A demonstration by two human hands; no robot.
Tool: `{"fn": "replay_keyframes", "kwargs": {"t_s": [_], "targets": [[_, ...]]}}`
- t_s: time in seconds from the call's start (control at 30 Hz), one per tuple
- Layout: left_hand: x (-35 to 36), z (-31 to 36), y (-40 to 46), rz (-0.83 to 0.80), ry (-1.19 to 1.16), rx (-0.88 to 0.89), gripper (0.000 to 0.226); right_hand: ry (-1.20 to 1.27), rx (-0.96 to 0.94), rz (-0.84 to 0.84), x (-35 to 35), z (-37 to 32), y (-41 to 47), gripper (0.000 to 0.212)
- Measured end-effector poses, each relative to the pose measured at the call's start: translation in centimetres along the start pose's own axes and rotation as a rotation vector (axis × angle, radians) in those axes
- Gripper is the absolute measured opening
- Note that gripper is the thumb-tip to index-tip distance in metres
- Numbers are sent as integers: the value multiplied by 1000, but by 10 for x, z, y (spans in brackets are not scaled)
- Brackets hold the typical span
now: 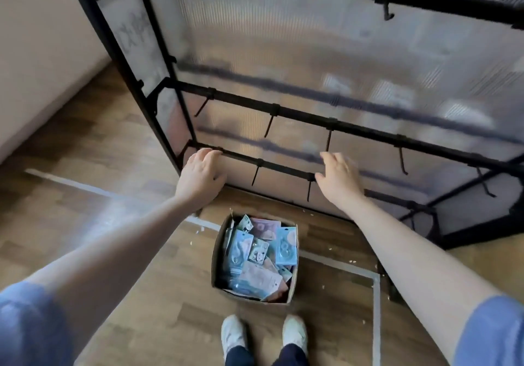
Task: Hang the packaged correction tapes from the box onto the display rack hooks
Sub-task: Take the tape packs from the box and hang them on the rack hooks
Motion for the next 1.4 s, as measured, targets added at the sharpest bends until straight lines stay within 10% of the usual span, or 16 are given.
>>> {"fn": "replay_keyframes", "kwargs": {"t_s": [0.7, 1.4], "targets": [[329, -16, -111, -539, 20, -75, 51, -126, 183, -530, 278, 185, -76, 47], [510, -23, -127, -848, -14, -71, 51, -178, 115, -532, 392, 256, -26, 46]]}}
Point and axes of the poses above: each hand's wrist, its own y-axis towards the middle knuckle, its own x-axis out of the palm, z = x × y, the point moved 4 cm from there along y, towards the middle knuckle, and after that the axes turned 15 degrees about y, right-handed, at the moved point
